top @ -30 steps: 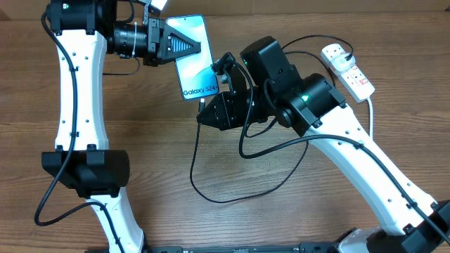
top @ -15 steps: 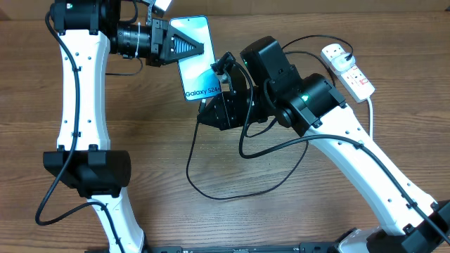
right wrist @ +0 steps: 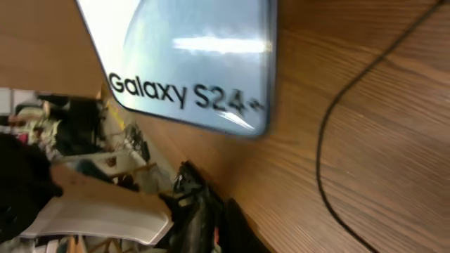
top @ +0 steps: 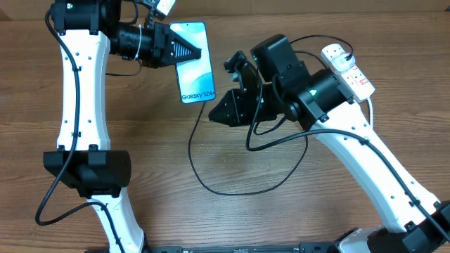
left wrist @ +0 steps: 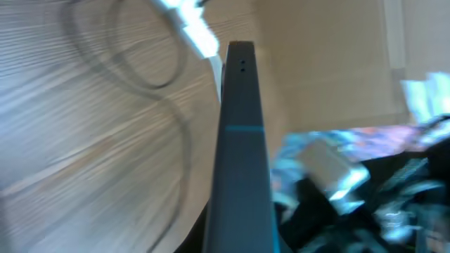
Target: Plug charger to phone and switch on socket
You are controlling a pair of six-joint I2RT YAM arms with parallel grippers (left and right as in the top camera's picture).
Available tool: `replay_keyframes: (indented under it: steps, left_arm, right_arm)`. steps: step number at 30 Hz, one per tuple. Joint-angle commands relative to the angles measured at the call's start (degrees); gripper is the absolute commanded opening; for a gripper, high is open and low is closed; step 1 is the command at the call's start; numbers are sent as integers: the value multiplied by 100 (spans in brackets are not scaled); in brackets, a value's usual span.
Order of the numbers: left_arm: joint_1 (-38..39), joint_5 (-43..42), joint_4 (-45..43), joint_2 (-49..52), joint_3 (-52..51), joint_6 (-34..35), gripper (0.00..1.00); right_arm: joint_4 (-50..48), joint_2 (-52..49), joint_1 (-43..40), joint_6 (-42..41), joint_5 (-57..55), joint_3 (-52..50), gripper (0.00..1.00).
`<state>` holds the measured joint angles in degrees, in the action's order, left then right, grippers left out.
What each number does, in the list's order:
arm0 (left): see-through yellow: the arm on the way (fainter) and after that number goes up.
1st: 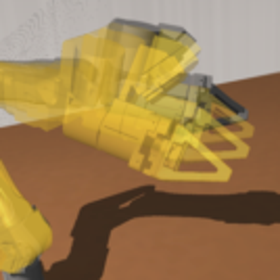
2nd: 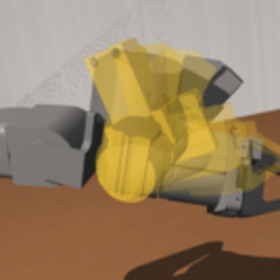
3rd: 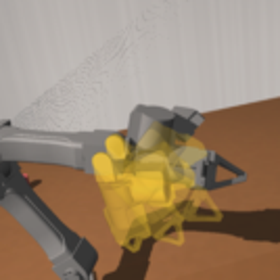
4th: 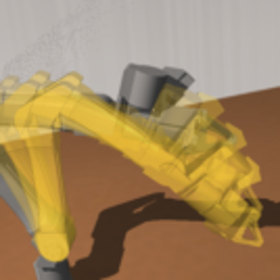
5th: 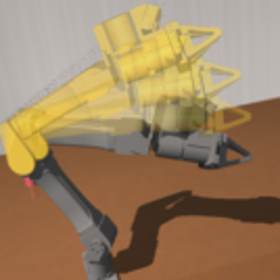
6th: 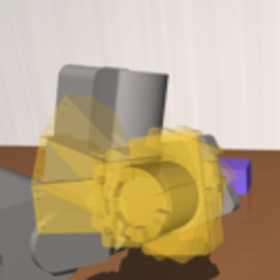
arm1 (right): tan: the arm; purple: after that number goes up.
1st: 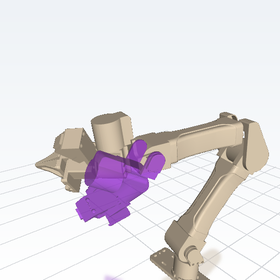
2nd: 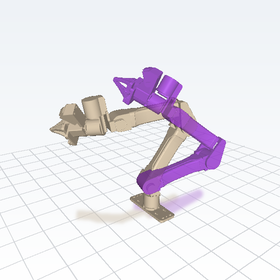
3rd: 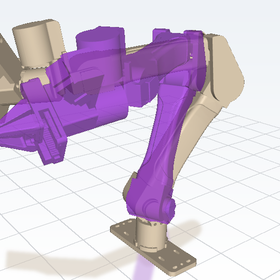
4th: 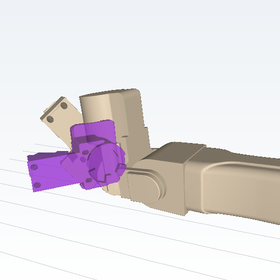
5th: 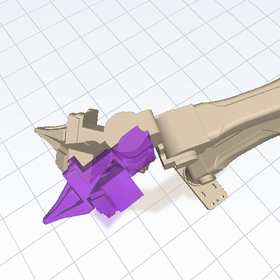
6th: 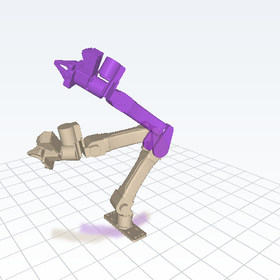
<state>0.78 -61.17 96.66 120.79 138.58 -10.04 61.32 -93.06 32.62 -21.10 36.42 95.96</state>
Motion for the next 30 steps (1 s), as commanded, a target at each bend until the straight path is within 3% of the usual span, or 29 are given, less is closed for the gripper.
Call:
replay_keyframes:
  steps: [1,5,11,18,21,25,30]
  left_arm:
    - [0,1838,-37,-52,33,544,4]
    - [-11,3521,-63,-52,33,1419,4]
    - [-4,4929,-20,-52,33,2179,4]
    - [0,5729,15,-50,28,2634,4]
    - [-2,5987,15,-50,26,2824,4]
    - [0,6033,15,-48,17,2850,4]
    - [0,6033,15,-48,-61,2846,4]
  right_arm:
    - [144,140,-24,-463,-1123,125,16]
    - [422,83,48,-1220,-2441,125,30]
    - [940,-457,52,-1139,-2485,557,42]
    - [2409,-2109,50,-907,-3086,3366,61]
    - [2573,-2861,11,-970,-3082,4076,73]
    - [2376,-3711,-50,-1519,-3108,4129,88]
    - [1768,-4393,37,-2267,-3383,4124,88]
